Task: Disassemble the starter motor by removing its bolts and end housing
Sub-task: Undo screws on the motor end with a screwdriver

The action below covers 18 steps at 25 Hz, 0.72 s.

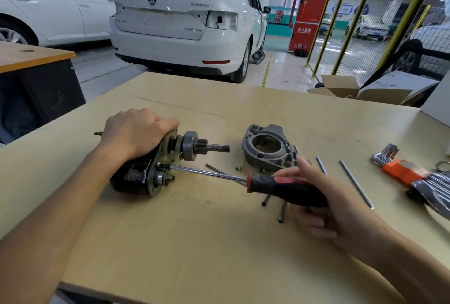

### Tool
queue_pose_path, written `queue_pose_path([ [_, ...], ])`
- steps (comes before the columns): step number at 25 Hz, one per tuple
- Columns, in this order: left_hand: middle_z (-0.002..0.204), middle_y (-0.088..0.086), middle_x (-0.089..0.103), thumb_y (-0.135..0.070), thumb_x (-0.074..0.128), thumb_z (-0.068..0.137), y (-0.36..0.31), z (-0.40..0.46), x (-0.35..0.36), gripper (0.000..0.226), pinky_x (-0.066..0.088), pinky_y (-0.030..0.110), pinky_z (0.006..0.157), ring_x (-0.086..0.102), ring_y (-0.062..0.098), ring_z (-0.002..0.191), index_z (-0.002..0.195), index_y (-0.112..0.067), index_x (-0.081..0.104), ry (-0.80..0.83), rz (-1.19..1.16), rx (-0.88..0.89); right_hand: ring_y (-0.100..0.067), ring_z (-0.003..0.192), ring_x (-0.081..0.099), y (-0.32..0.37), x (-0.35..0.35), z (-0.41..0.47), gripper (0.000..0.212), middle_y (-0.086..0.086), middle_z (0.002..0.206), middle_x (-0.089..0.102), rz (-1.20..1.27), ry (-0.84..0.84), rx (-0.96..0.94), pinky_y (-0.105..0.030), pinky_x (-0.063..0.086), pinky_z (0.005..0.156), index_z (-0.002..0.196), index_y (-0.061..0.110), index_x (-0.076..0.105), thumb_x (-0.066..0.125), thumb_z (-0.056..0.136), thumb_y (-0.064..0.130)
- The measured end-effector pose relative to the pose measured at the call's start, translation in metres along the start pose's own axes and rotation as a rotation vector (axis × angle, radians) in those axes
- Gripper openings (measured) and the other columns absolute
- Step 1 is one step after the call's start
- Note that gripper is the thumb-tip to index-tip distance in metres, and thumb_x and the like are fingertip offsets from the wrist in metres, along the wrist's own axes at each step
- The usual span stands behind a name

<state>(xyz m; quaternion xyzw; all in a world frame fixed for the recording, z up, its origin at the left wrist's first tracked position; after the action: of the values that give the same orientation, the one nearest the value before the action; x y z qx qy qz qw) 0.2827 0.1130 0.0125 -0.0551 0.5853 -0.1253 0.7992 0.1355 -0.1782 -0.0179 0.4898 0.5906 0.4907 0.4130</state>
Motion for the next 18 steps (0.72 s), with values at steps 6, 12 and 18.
queue_pose_path([
  [6,0.074,0.004,0.064,-0.060,0.031,0.070,0.001,-0.001,0.000,0.059,0.027,0.032,0.056,0.051,0.020,0.067,0.069,-0.012,0.066,0.002,-0.011,0.003,-0.015,0.034,0.022,0.002,-0.004,-0.007,0.053,-0.004,0.046,0.034,-0.106,0.052,0.053,-0.014,0.019,0.037,0.081,0.014,0.067,0.071,0.068,0.065],
  [12,0.073,0.004,0.065,-0.060,0.031,0.071,-0.002,-0.002,-0.001,0.060,0.027,0.032,0.056,0.052,0.021,0.067,0.069,-0.011,0.066,0.009,-0.023,0.016,-0.015,0.038,0.043,0.001,-0.002,-0.006,0.058,-0.012,0.061,0.058,-0.019,0.043,-0.017,-0.016,0.032,0.034,0.102,0.020,0.073,0.067,0.070,0.068],
  [18,0.072,0.003,0.064,-0.061,0.031,0.071,-0.004,-0.003,-0.002,0.060,0.027,0.031,0.056,0.052,0.020,0.066,0.068,-0.011,0.064,0.007,-0.035,0.012,-0.021,0.064,0.067,0.002,-0.001,-0.006,0.053,-0.011,0.089,0.075,-0.196,-0.059,-0.150,-0.021,0.053,0.057,0.100,0.022,0.078,0.092,0.049,0.012],
])
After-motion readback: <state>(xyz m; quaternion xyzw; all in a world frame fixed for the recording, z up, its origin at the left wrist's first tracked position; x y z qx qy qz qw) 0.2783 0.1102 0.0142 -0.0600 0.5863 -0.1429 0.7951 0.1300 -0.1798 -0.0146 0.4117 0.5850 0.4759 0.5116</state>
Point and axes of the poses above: each hand's wrist, its own z-axis towards the middle knuckle, its own x-axis out of the palm, y = z × x, the point moved 3 cm from there along z, towards the middle knuckle
